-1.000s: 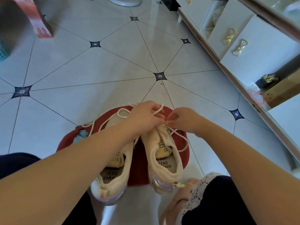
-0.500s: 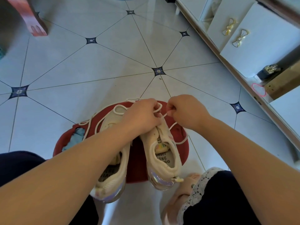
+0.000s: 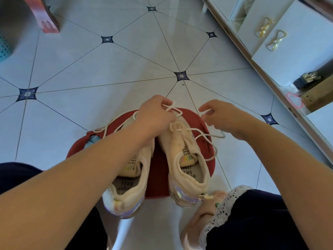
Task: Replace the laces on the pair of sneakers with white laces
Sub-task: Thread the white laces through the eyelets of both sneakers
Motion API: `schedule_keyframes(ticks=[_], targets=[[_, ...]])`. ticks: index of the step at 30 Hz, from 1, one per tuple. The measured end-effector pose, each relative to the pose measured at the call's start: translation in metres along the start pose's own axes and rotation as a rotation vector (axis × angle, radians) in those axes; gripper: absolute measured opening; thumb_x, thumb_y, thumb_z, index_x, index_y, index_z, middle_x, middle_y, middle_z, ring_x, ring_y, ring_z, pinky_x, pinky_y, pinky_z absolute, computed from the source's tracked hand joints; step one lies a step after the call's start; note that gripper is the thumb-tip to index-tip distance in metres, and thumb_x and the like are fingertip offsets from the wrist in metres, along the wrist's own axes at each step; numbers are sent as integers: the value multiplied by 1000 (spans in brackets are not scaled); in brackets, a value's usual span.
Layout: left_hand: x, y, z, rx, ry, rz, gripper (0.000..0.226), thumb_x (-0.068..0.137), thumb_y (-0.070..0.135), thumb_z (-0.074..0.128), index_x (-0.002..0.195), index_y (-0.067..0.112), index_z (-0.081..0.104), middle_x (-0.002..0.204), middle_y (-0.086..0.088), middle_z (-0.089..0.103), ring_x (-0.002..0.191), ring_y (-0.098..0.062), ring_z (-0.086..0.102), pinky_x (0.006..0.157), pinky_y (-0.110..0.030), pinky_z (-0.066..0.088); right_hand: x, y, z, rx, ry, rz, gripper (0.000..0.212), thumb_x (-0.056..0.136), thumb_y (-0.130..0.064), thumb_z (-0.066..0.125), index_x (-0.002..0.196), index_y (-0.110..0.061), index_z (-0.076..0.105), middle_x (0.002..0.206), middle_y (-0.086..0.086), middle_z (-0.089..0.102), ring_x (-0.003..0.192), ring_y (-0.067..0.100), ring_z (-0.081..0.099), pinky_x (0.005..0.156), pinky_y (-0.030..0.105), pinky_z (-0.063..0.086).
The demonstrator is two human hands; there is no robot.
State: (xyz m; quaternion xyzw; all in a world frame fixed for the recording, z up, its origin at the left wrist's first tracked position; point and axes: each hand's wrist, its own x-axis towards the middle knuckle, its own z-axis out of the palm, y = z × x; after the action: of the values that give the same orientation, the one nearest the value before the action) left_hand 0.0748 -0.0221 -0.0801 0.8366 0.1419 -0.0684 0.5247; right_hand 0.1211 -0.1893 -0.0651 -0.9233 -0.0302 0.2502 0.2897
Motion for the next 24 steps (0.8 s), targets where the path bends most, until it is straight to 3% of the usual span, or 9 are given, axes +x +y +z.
schedule_keyframes(ticks=[4, 8, 12, 15, 20, 24], targets=[[-3, 0, -10, 3, 16, -2, 26, 86, 13, 56, 107, 26, 52, 101, 2, 55, 82, -11, 54, 66, -22, 45, -4, -9, -12, 274, 97, -21, 26, 94, 0, 40, 107, -15, 57, 80, -2, 67, 58, 3, 63, 53, 12, 47], [-9, -1, -10, 117, -41, 7, 3, 86, 24, 59, 84, 26, 57, 96, 7, 56, 94, -9, 50, 73, -24, 42, -13, -20, -17, 402, 118, -157, 25, 93, -1, 47, 87, -18, 64, 84, -4, 69, 68, 1, 68, 54, 8, 48], [-12, -3, -4, 307, -129, 7, 25, 82, 45, 60, 78, 20, 57, 73, 10, 52, 67, -3, 45, 54, -20, 31, -18, -23, -6, 369, 70, -199, 28, 89, -6, 55, 82, -28, 70, 73, -8, 70, 62, -2, 63, 60, 12, 53], [-13, -3, 1, 451, -173, 12, 37, 79, 55, 57, 79, 19, 57, 70, 8, 54, 62, -3, 45, 50, -20, 29, -15, -22, 9, 357, -6, -145, 21, 88, -5, 57, 89, -23, 69, 71, -4, 71, 60, 1, 63, 64, 15, 55], [-9, 1, 1, 403, -216, -96, 29, 78, 37, 64, 85, 8, 67, 69, 0, 56, 62, -12, 49, 51, -22, 35, -14, -21, 21, 303, -29, -153, 12, 83, -6, 63, 79, -18, 63, 72, -2, 70, 61, 3, 63, 60, 13, 51], [-9, -2, -6, 164, -212, -197, 16, 78, 16, 65, 87, 3, 70, 56, -2, 51, 50, -16, 43, 49, -24, 36, -13, -19, 30, 115, 15, -219, 15, 78, -13, 69, 72, -26, 65, 72, -12, 64, 71, 4, 60, 72, 21, 49]])
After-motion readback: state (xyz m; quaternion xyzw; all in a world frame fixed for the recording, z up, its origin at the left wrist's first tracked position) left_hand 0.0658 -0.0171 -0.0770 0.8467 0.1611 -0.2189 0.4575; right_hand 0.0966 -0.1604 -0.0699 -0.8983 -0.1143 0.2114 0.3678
